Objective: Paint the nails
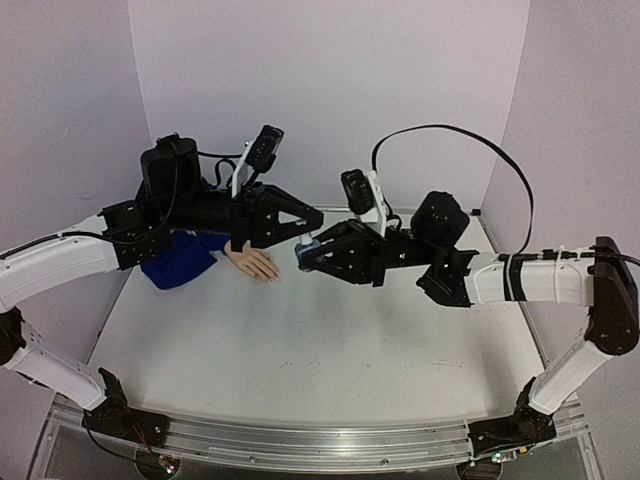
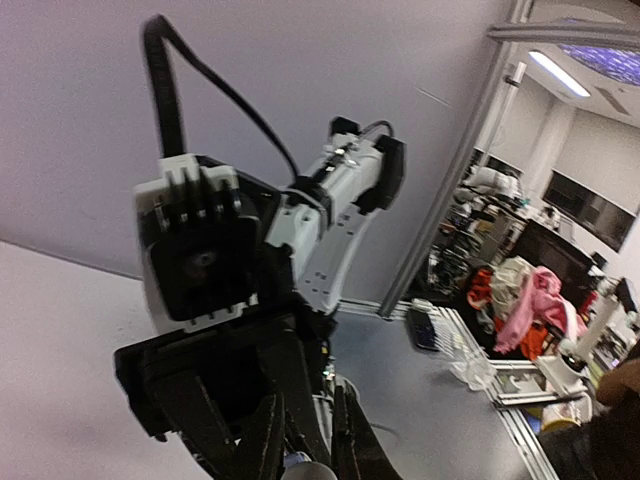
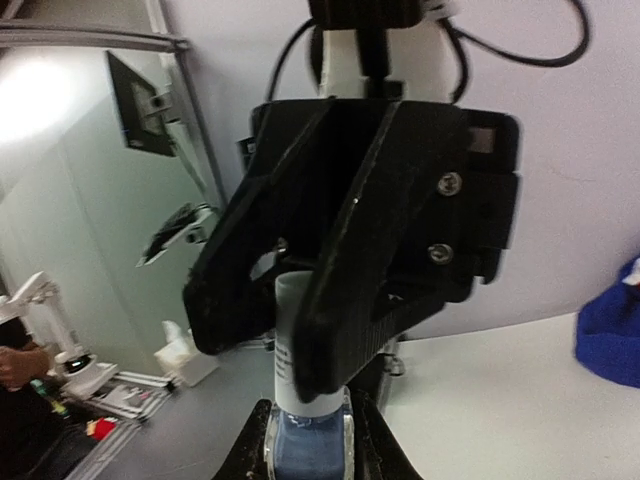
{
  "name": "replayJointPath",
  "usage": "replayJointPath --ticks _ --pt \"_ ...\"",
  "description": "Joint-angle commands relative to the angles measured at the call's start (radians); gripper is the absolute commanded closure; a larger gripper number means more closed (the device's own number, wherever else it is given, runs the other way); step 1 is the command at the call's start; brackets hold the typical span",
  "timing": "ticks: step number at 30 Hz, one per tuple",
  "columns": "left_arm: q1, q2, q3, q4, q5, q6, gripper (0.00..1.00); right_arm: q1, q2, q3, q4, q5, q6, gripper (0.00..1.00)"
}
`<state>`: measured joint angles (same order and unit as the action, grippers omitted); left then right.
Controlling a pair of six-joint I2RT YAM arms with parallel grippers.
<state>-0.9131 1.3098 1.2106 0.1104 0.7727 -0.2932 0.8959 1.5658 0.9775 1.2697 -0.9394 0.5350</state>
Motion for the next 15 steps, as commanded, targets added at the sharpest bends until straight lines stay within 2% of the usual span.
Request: replayJointPath --ticks 1,7,9,12,14,15 --pt "-0.023 0.082 0.013 -0.062 0.307 0.036 1.0 -0.008 -0.034 0.084 0.453 -0.194 0.178 1.0" --pt "-0.014 0.058 0.003 -0.061 0.201 0.059 0.97 -0.041 -0.056 0.012 0.434 -0.138 0.135 1.0" --pt "-0.002 0.029 -0.018 -0.062 0.146 0.055 0.86 -0.059 -0.069 -0.014 0.405 -0.105 0.11 1.0" --pt "0.03 -0.027 -0.057 -0.065 0.043 0.041 0.59 -0.086 -0.097 -0.048 0.33 -0.057 0.051 1.0" --pt "0.06 -0.068 -0.082 -0.07 -0.007 0.029 0.52 -0.095 -0.125 -0.061 0.208 0.0 -0.038 1.0" --pt "0.077 -0.087 -0.099 -0.072 -0.019 0.024 0.48 -0.096 -0.142 -0.059 0.071 0.046 -0.104 1.0"
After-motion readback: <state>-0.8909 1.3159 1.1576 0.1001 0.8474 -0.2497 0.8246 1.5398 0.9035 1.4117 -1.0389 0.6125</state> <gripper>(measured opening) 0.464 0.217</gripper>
